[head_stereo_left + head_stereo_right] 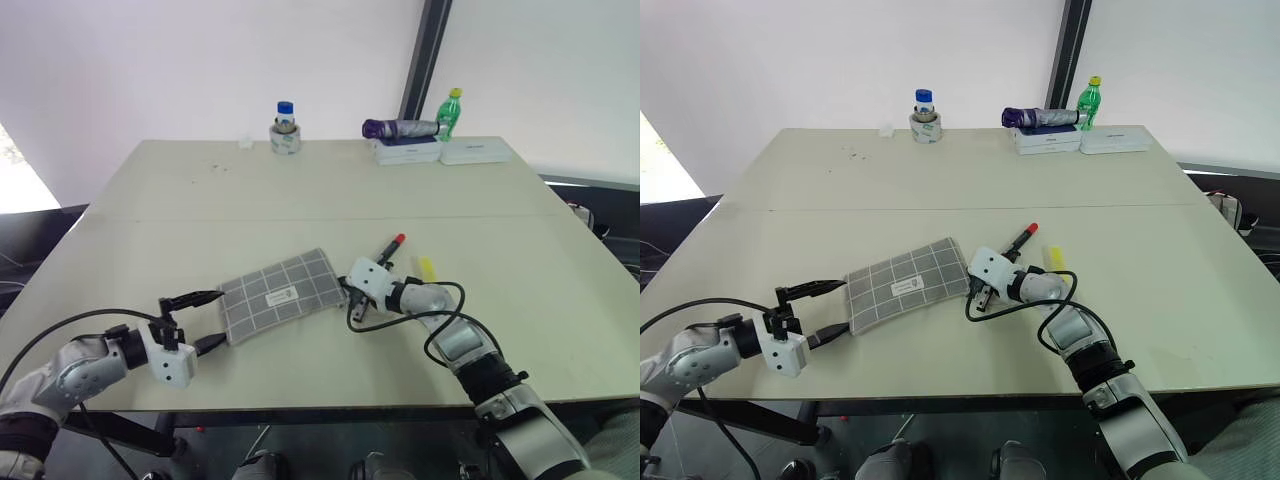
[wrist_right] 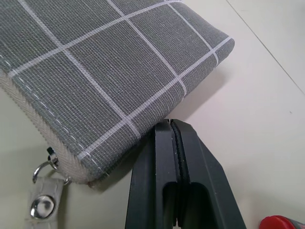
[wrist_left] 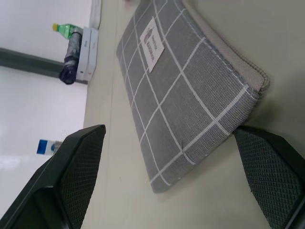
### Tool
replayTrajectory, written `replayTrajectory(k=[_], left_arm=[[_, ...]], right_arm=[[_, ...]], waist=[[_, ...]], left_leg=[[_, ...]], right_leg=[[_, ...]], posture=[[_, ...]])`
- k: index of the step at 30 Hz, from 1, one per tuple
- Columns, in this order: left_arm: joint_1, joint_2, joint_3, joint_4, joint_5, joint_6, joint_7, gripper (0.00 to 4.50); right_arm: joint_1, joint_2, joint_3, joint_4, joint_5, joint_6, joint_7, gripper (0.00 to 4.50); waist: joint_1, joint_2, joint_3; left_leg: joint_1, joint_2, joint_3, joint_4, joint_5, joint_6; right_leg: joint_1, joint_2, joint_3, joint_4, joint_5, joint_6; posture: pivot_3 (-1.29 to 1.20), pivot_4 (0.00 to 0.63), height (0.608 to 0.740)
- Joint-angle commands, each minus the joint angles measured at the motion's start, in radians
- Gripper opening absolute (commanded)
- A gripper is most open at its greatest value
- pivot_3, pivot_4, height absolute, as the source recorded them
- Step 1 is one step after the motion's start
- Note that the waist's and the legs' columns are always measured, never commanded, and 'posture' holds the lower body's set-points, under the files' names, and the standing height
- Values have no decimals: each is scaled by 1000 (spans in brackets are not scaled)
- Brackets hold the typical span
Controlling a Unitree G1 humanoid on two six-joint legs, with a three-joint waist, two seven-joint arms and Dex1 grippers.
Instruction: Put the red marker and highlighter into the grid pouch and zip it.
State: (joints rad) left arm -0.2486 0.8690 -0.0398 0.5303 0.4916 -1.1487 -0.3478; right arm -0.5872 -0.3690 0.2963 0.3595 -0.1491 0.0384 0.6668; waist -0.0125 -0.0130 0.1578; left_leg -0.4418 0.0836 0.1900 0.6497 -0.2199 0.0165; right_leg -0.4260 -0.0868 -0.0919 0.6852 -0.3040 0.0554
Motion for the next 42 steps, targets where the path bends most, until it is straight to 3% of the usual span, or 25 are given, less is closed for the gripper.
replayTrajectory(k=[1, 15, 30, 39, 42], left_arm=[[-20, -11, -63, 24, 34, -4, 7, 4500], [5, 69, -82, 22, -50, -26, 12, 4500], [-11, 103, -78, 93, 19, -27, 67, 4500], [-52, 79, -110, 91, 22, -35, 70, 4500], [-55, 79, -116, 83, 17, -36, 69, 4500]], right_arm=[[-28, 14, -6, -10, 1, -30, -1, 14], [-20, 11, -12, -19, 0, -36, 3, 14], [-38, 5, -2, 14, -36, -85, -9, 14], [-137, 60, -12, 110, -57, -137, -111, 14], [-184, 77, 27, 211, -129, -186, -177, 14]], waist=[[0, 0, 0], [-11, 0, 0], [-10, 0, 0], [-7, 0, 0], [-6, 0, 0]], left_leg=[[0, 0, 0, 0, 0, 0], [0, 1, 0, -1, 4, -6], [0, 1, 0, -1, 4, -6], [0, 1, 1, -1, 4, -7], [0, 1, 1, -1, 5, -8]], right_leg=[[0, 0, 0, 0, 0, 0], [-1, 1, 0, 0, 0, 0], [-1, 2, 0, 0, 0, 0], [-1, 2, 0, 1, 0, 0], [-1, 2, 1, 1, 0, 0]], posture=[[0, 150, 738], [0, 150, 738], [0, 150, 738], [0, 150, 738], [0, 150, 738]])
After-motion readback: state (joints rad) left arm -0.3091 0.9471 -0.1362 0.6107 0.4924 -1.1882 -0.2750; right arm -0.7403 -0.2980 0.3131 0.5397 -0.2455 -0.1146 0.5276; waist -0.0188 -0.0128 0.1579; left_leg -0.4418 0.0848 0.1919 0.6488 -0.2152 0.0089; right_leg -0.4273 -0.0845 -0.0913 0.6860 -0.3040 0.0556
